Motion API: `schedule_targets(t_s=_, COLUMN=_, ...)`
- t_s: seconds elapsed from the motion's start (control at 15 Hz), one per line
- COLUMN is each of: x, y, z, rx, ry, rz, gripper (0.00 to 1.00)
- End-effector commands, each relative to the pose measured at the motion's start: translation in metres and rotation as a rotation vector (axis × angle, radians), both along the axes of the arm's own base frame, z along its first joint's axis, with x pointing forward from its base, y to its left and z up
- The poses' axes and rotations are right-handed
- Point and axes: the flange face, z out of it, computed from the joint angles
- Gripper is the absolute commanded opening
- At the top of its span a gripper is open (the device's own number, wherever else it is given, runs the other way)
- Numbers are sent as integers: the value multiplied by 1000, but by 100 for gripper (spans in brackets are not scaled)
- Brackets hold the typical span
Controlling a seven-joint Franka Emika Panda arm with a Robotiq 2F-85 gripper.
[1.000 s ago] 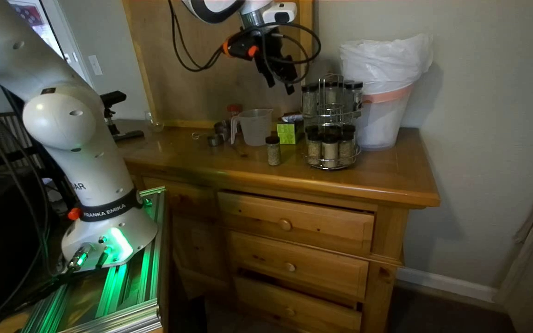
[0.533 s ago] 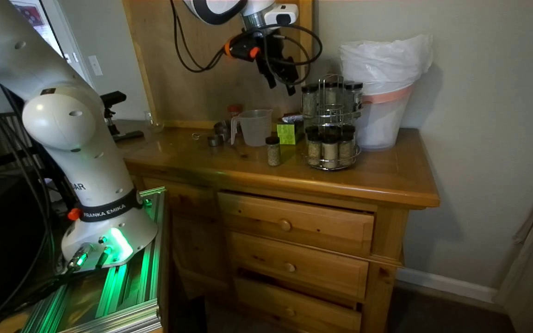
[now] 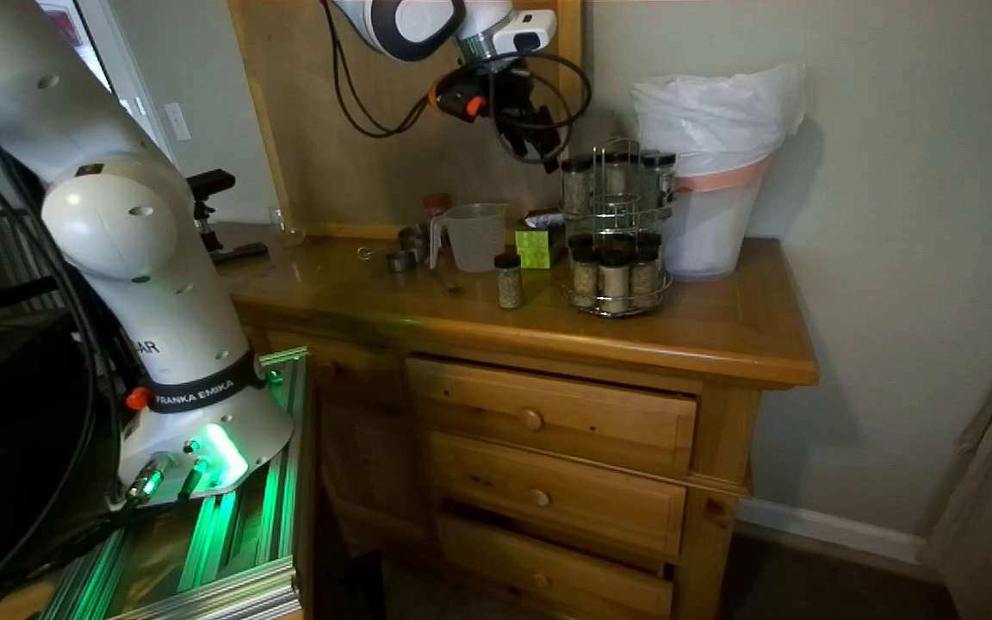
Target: Put the packet in the jar
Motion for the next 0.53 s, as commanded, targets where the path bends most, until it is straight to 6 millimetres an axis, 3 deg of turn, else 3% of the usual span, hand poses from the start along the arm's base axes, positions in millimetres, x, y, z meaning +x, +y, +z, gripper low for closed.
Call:
schedule_targets(t_s=0.0, x=30, y=35, z=-18, rx=44, ry=28, rz=-18, gripper=100)
schedule_targets(t_s=0.27, x=64, y=61, z=-43, rx=60, ry=18, rz=-63, gripper=100)
schedule_targets(t_s=0.4, x=83, y=74, z=-65, rx=65, ry=-15, rz=-98, gripper=100)
schedule_targets(t_s=0.47, x=57, y=62, z=-46, rx=51, ry=3, rz=-63, gripper=100)
